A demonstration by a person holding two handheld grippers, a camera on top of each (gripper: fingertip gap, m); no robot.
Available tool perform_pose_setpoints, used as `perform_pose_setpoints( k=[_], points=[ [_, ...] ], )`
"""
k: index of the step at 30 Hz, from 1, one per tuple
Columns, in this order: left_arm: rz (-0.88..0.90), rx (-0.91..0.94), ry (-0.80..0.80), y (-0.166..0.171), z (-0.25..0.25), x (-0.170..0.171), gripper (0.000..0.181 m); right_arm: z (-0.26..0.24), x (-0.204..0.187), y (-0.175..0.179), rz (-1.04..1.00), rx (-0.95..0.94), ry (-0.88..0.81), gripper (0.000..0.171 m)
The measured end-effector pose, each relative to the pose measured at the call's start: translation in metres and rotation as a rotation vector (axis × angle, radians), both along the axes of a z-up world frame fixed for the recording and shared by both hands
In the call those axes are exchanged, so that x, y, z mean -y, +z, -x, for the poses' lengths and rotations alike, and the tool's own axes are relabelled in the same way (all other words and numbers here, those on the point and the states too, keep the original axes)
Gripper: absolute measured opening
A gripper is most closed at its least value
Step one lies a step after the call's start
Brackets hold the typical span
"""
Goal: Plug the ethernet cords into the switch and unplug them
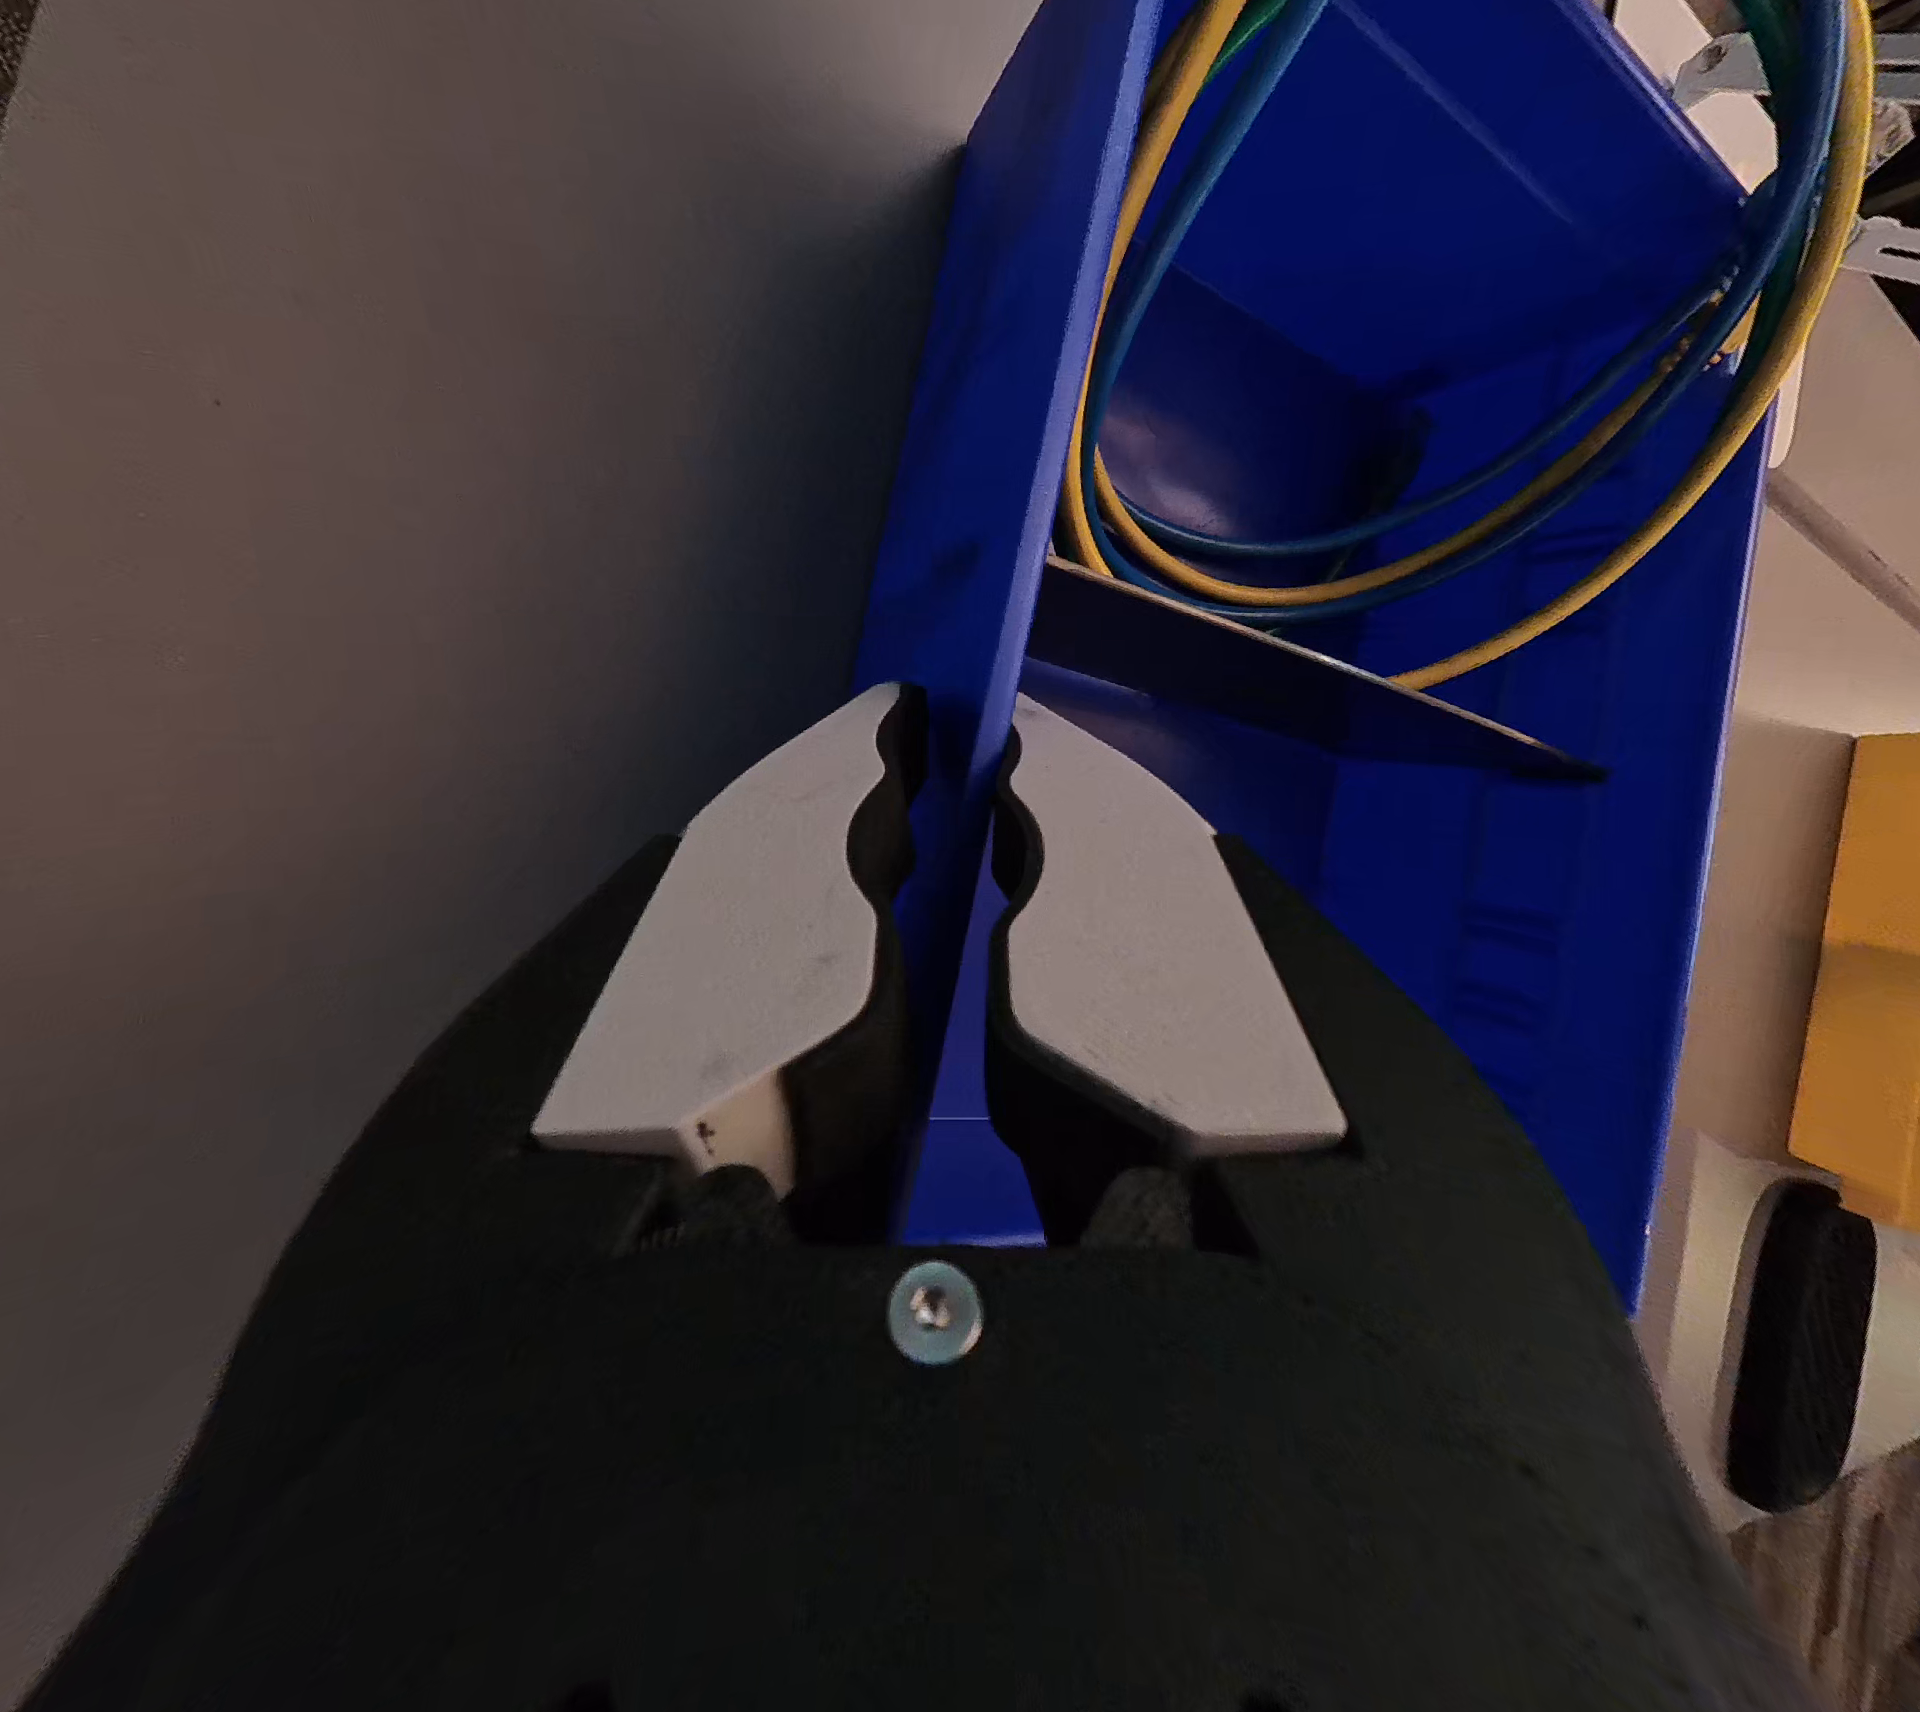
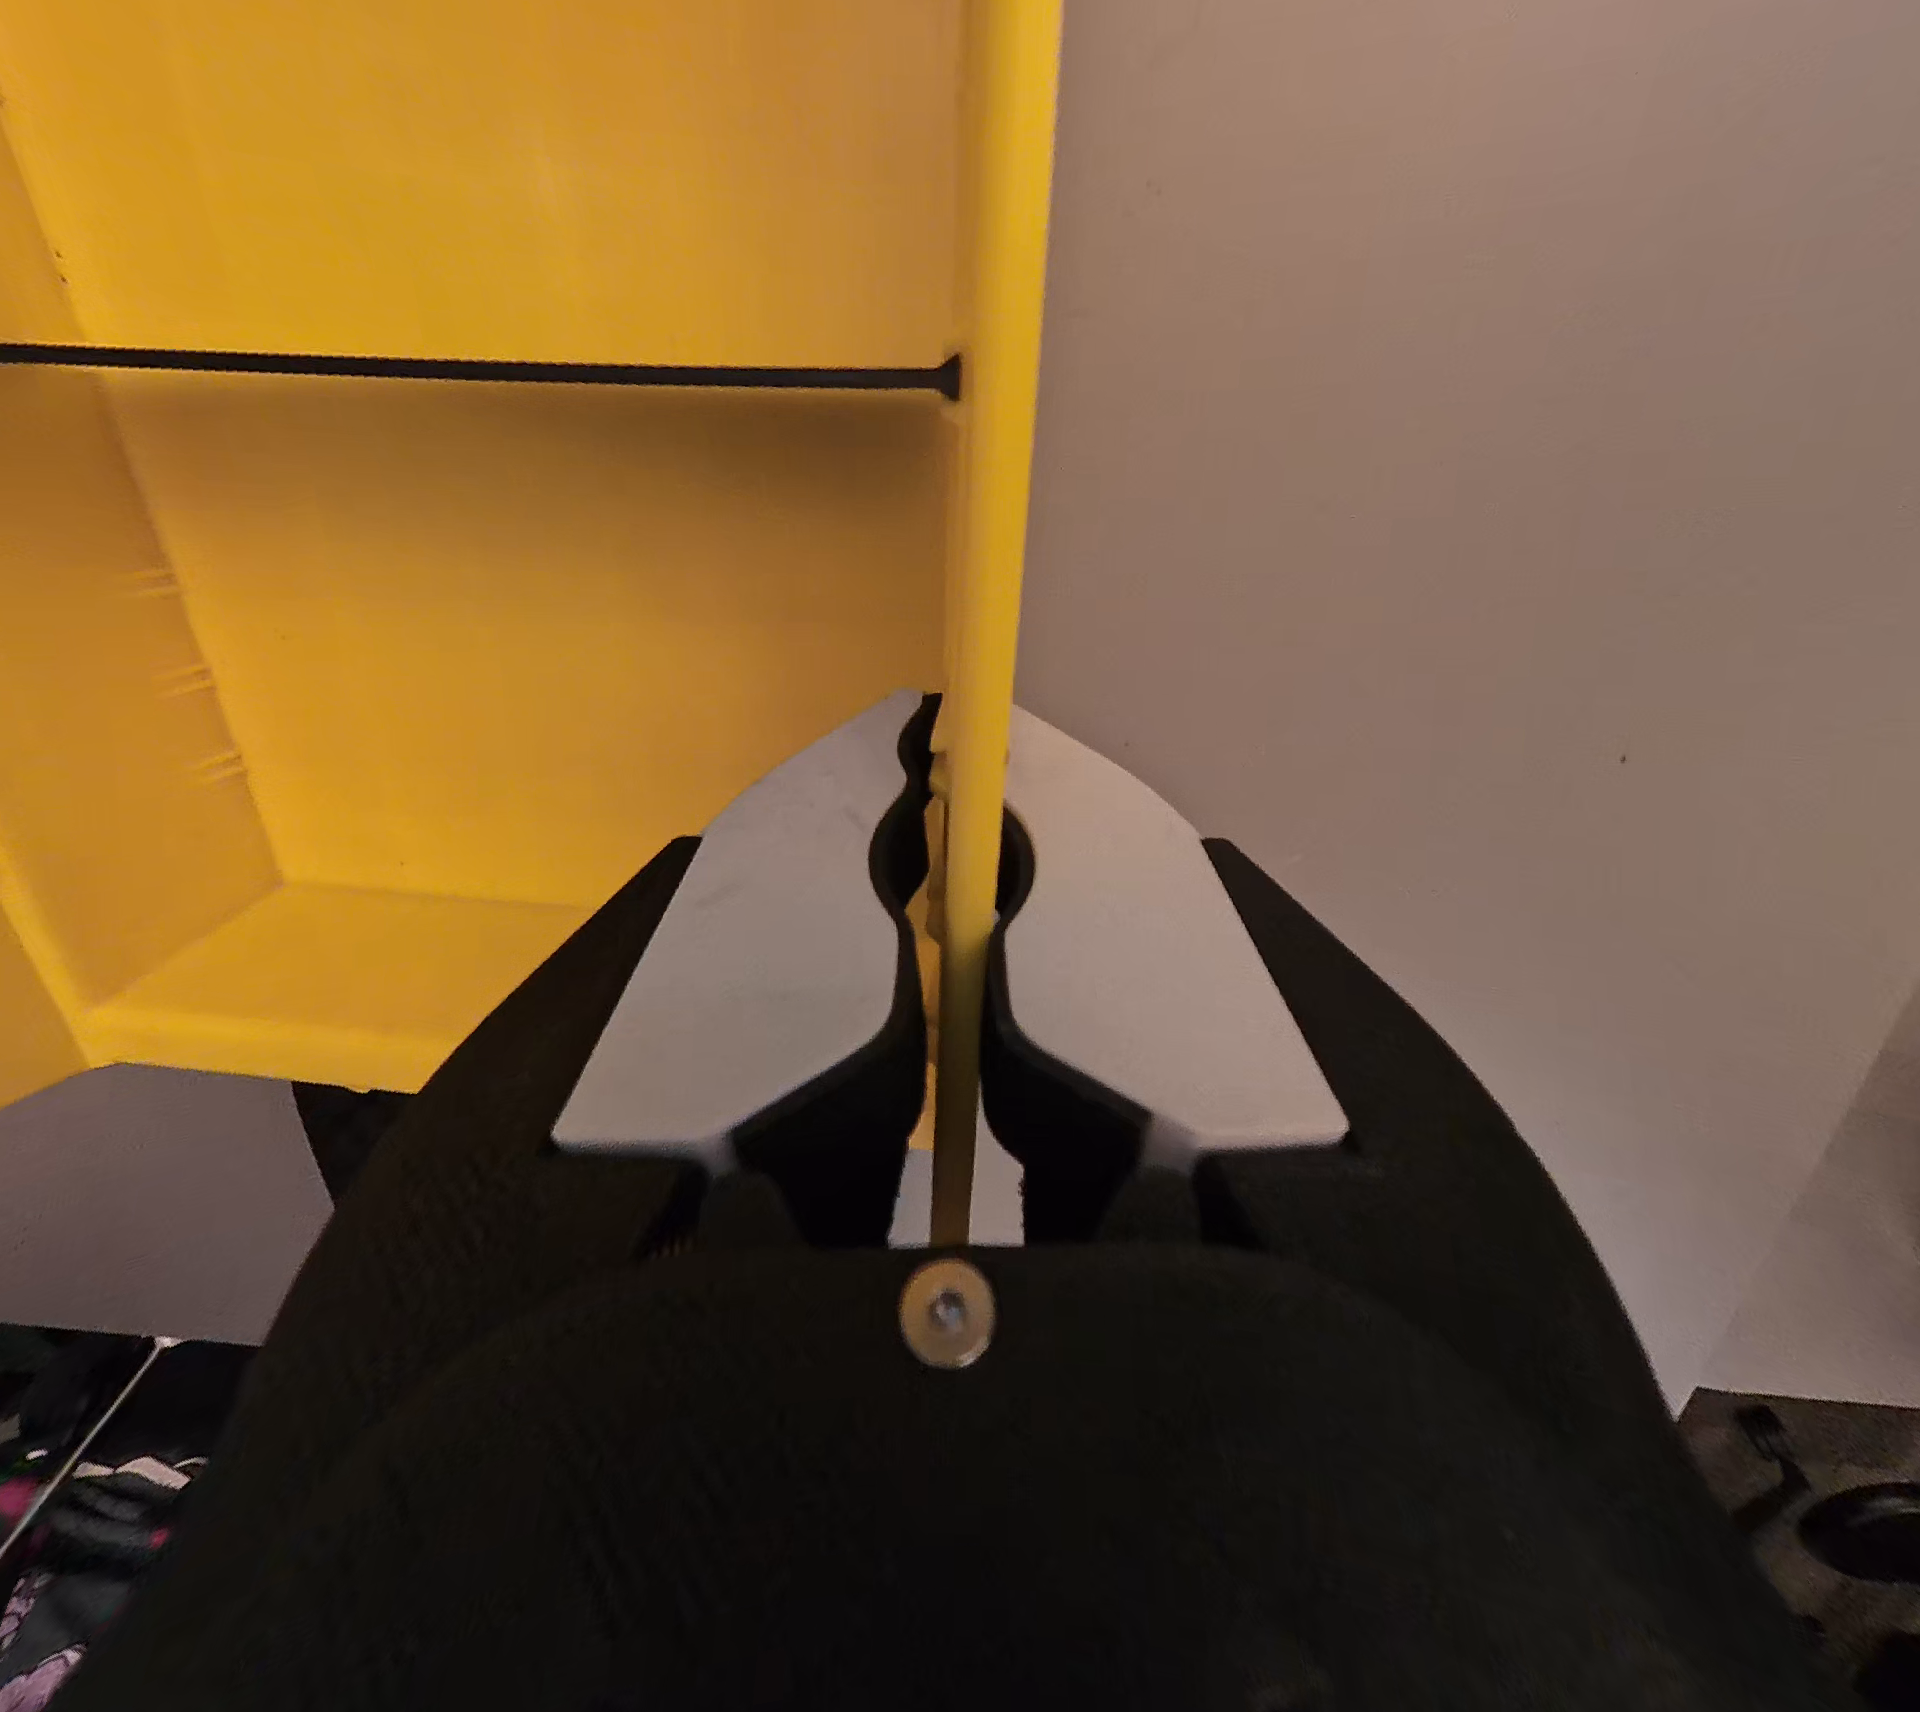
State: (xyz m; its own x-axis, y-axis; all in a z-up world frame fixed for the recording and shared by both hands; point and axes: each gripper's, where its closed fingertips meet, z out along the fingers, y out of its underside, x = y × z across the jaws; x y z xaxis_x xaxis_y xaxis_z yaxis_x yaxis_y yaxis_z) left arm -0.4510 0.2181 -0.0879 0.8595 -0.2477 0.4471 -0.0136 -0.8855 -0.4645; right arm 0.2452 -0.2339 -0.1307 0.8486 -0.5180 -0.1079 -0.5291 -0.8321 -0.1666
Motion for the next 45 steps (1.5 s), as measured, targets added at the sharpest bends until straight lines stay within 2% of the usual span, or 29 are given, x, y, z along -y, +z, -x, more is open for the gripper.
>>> perform_pose_setpoints(
  k=[18,21,23,24,27,29,30,34,36,38,41,45],
  points=[
    [-0.041,-0.008,-0.020,0.004,0.000,0.004,0.010,-0.006,-0.001,-0.002,-0.009,0.034,0.055,0.009],
    [-0.151,-0.004,-0.036,0.017,0.003,0.002,0.009,-0.008,0.003,-0.001,0.033,0.095,0.112,0.016],
    [-0.315,0.005,-0.015,0.043,0.009,-0.004,0.007,-0.011,-0.001,0.007,-0.011,0.150,0.144,0.024],
    [-0.408,0.003,-0.010,0.060,0.012,-0.006,0.013,-0.009,-0.004,0.012,-0.051,0.146,0.144,0.028],
    [-0.625,0.002,-0.053,0.102,0.009,-0.010,0.037,-0.011,-0.013,0.043,-0.178,0.197,0.127,0.042],
    [-0.667,0.016,-0.092,0.111,-0.002,-0.016,0.064,-0.015,-0.022,0.074,-0.278,0.300,0.126,0.051],
    [-0.676,0.031,-0.127,0.113,-0.010,-0.022,0.069,-0.016,-0.029,0.094,-0.348,0.367,0.128,0.053],
    [-0.598,0.049,-0.218,0.097,-0.037,-0.060,0.075,0.016,-0.070,0.193,-0.769,0.588,0.187,0.059],
    [-0.544,0.061,-0.272,0.087,-0.051,-0.076,0.079,0.047,-0.085,0.241,-0.997,0.636,0.213,0.059],
    [-0.499,0.052,-0.319,0.078,-0.061,-0.090,0.083,0.075,-0.094,0.275,-1.134,0.673,0.244,0.059],
    [-0.466,0.043,-0.347,0.071,-0.069,-0.114,0.090,0.109,-0.103,0.308,-1.268,0.709,0.292,0.059],
    [-0.436,0.152,-0.384,0.065,-0.076,-0.139,0.091,0.140,-0.112,0.320,-1.380,0.641,0.355,0.059]
  ],
)
